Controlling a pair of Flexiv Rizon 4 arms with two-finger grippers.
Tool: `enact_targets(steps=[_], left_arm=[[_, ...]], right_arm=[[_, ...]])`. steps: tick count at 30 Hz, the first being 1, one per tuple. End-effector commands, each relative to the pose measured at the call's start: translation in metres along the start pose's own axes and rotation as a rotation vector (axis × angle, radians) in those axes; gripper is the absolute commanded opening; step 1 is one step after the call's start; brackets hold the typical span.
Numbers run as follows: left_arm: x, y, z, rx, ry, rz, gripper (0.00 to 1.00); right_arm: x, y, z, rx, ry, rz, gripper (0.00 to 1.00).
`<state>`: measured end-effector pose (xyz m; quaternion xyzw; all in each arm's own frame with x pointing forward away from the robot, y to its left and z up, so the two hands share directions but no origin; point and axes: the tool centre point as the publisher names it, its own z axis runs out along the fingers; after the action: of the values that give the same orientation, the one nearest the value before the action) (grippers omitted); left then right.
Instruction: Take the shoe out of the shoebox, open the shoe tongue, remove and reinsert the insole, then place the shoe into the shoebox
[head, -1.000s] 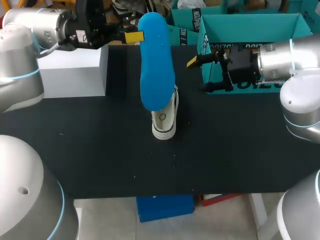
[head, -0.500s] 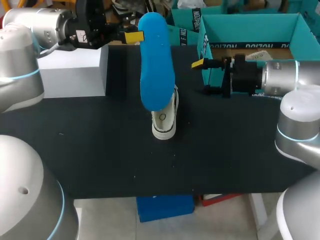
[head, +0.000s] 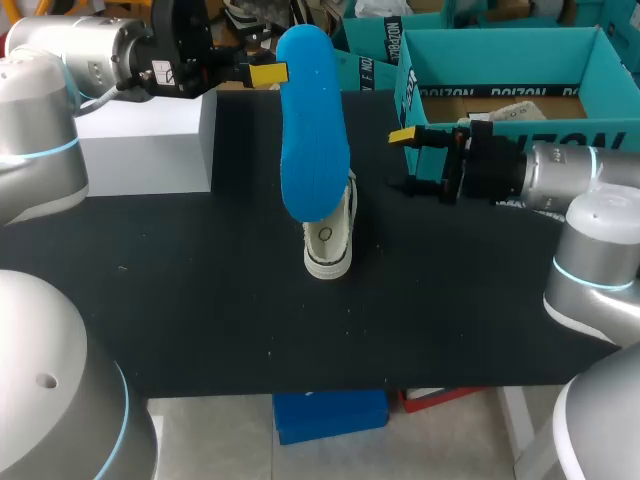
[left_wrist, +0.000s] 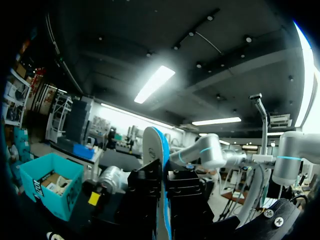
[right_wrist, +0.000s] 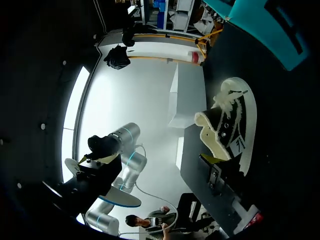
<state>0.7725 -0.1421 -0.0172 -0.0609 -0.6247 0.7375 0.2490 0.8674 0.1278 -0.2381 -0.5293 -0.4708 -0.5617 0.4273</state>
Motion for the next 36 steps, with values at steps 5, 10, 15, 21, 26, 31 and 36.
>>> enact_targets(steps=[5, 10, 15, 21, 26, 31, 36], left_arm=[[-0.001, -0.004, 0.003, -0.116, -0.053, 0.297, 0.0], [0.0, 0.009, 0.007, -0.309, -0.085, 0.653, 0.0], [-0.004, 0.026, 0.007, -0.46, -0.1, 0.93, 0.0], [-0.012, 0.044, 0.003, -0.56, -0.056, 1.166, 0.0], [-0.02, 0.049, -0.006, -0.533, -0.041, 1.167, 0.0], [-0.02, 0.049, -0.006, -0.533, -0.041, 1.167, 0.0], [-0.02, 0.049, -0.006, -0.533, -0.041, 1.167, 0.0]], right_arm=[[-0.001, 0.002, 0.002, 0.003, 0.0, 0.0, 1.0], [-0.001, 0.002, 0.002, 0.003, 0.0, 0.0, 1.0], [-0.001, 0.002, 0.002, 0.003, 0.0, 0.0, 1.0], [-0.001, 0.002, 0.002, 0.003, 0.0, 0.0, 1.0], [-0.001, 0.002, 0.002, 0.003, 0.0, 0.0, 1.0], [-0.001, 0.002, 0.002, 0.003, 0.0, 0.0, 1.0], [-0.001, 0.002, 0.002, 0.003, 0.0, 0.0, 1.0]])
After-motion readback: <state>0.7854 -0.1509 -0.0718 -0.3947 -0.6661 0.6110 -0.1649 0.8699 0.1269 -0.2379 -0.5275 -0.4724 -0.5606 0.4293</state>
